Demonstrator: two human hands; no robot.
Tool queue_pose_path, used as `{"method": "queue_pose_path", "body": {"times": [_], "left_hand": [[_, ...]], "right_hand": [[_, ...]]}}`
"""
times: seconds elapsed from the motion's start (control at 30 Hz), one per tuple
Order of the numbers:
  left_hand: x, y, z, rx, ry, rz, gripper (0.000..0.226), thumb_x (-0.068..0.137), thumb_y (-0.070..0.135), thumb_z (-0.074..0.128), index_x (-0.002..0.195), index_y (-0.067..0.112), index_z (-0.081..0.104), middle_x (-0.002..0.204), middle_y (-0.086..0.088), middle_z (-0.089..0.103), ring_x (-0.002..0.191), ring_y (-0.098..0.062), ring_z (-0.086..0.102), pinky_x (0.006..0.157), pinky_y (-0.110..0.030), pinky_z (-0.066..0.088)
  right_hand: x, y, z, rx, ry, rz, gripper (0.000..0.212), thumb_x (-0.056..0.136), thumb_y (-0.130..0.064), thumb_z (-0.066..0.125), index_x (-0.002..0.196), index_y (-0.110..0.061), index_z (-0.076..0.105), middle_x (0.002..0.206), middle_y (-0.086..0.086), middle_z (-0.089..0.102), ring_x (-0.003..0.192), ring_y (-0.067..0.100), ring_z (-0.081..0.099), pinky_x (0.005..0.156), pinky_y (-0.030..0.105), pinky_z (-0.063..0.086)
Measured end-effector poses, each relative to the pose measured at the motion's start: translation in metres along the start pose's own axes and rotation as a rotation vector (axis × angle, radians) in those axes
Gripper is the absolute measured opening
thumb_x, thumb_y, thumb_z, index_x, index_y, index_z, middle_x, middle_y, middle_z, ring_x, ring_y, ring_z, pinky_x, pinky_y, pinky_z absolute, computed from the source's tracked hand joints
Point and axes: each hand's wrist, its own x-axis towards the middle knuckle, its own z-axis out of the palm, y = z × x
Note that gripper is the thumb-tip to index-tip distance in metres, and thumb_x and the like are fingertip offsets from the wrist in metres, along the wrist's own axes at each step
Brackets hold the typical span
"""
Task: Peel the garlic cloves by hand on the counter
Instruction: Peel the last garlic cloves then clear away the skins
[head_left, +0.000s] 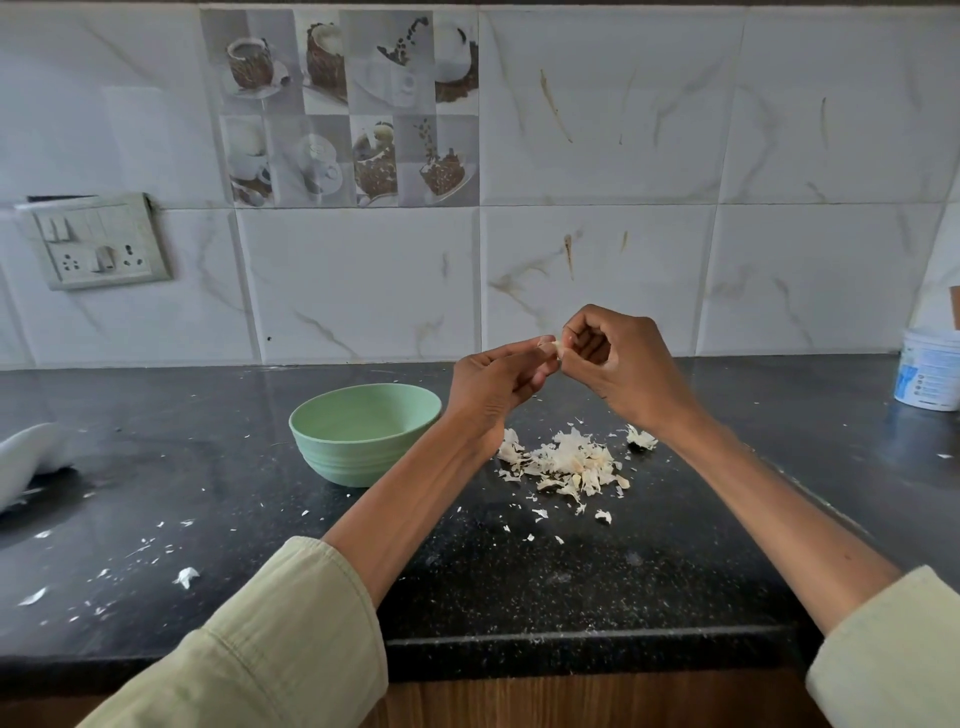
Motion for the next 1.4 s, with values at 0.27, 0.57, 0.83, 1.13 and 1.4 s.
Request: {"method": "queue_pose_path", "body": {"times": [0.27,0.57,0.83,1.13,1.4], "left_hand": [[0.001,0.003,0.001,-0.101,0.033,-0.048,0.026,0.089,0.008,0.080,0.113,-0.005,0.077,0.087,-0.010,0.078,0.079,-0.014,0.074,0.080,-0.022,0.062],[0.007,0.002,-0.005,-0.017,0.037,-0.095,0.028,0.088,0.023,0.084,0.112,0.009,0.082,0.098,-0.004,0.074,0.088,-0.011,0.060,0.072,-0.020,0.051],[0.008,0.001,-0.006,-0.015,0.002,-0.092,0.027,0.094,0.020,0.078,0.119,0.010,0.080,0.109,-0.003,0.079,0.084,-0.007,0.061,0.073,-0.021,0.050],[0.009,0.000,-0.006,0.077,0.020,-0.020,0.024,0.091,0.024,0.081,0.113,0.014,0.082,0.103,0.001,0.080,0.082,-0.006,0.062,0.073,-0.019,0.048],[0.013,-0.004,-0.010,0.238,0.052,0.147,0.017,0.089,0.016,0.084,0.104,0.007,0.082,0.083,-0.008,0.073,0.078,-0.017,0.055,0.068,-0.022,0.044]], "right_hand": [[-0.001,-0.002,0.002,-0.003,-0.030,0.026,0.010,0.092,-0.006,0.076,0.088,-0.010,0.068,0.078,-0.001,0.069,0.067,0.001,0.059,0.067,0.013,0.048],[-0.001,-0.005,-0.001,-0.031,-0.027,0.004,0.012,0.090,-0.013,0.079,0.086,-0.019,0.069,0.081,-0.007,0.071,0.072,0.010,0.066,0.067,0.015,0.050],[0.001,-0.002,-0.010,0.013,-0.064,0.101,0.025,0.096,-0.013,0.072,0.074,-0.006,0.064,0.070,0.006,0.070,0.069,0.011,0.072,0.073,0.039,0.055],[0.000,0.012,-0.007,-0.101,-0.336,0.142,0.039,0.081,-0.038,0.091,0.096,-0.025,0.057,0.092,-0.006,0.072,0.081,0.013,0.070,0.076,0.034,0.058],[0.003,0.005,-0.003,0.058,-0.068,0.124,0.021,0.094,-0.038,0.077,0.099,-0.018,0.071,0.083,-0.003,0.077,0.072,0.012,0.074,0.067,0.023,0.060]]}}
